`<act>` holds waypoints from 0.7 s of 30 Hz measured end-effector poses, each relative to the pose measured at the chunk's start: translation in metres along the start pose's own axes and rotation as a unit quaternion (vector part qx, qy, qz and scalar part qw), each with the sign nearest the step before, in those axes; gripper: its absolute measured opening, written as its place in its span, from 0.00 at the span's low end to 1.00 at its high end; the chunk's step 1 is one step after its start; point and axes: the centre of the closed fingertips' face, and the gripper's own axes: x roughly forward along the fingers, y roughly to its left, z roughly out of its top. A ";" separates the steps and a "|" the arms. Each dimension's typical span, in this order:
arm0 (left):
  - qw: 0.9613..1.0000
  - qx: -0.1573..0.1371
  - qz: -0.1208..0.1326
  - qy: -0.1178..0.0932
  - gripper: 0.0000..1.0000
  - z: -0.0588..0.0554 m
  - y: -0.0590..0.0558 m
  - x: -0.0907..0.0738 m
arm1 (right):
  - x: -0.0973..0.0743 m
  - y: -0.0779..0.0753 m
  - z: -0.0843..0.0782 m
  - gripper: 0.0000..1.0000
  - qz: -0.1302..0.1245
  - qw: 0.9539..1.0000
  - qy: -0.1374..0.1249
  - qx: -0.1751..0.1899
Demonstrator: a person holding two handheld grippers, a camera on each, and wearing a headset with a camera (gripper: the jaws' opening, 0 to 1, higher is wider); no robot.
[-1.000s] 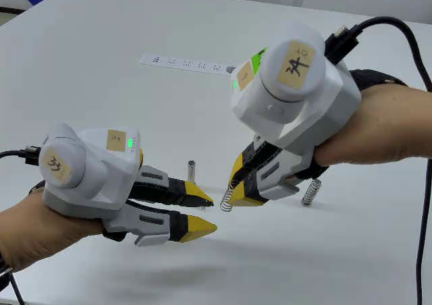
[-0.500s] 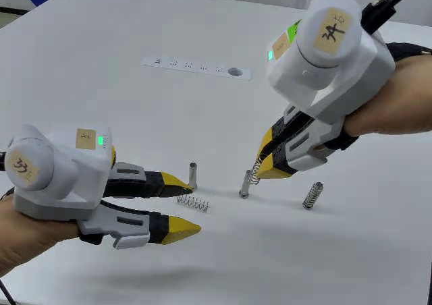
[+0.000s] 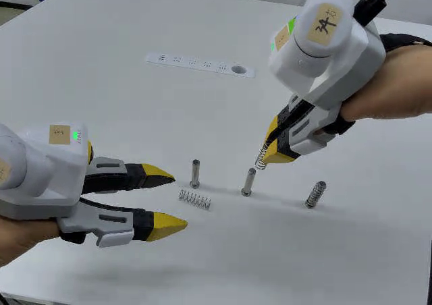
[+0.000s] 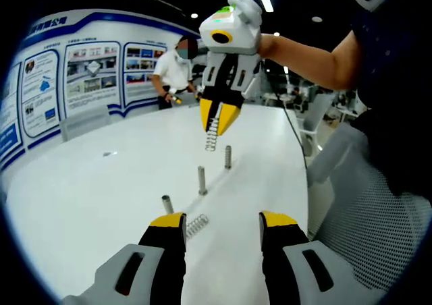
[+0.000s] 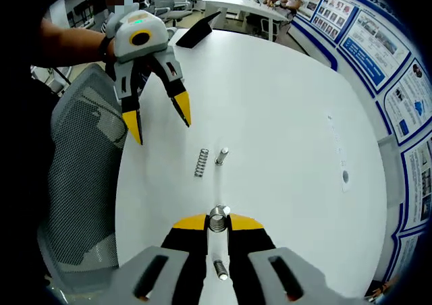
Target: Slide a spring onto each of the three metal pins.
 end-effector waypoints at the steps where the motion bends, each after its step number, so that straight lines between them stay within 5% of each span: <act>1: 1.000 -0.001 0.001 0.000 0.45 0.000 0.000 -0.001 | 0.002 -0.001 0.000 0.11 0.000 1.000 0.002 -0.001; 21: 1.000 -0.013 0.013 0.000 0.50 -0.006 0.002 -0.003 | 0.028 -0.011 -0.012 0.12 0.007 1.000 0.018 0.009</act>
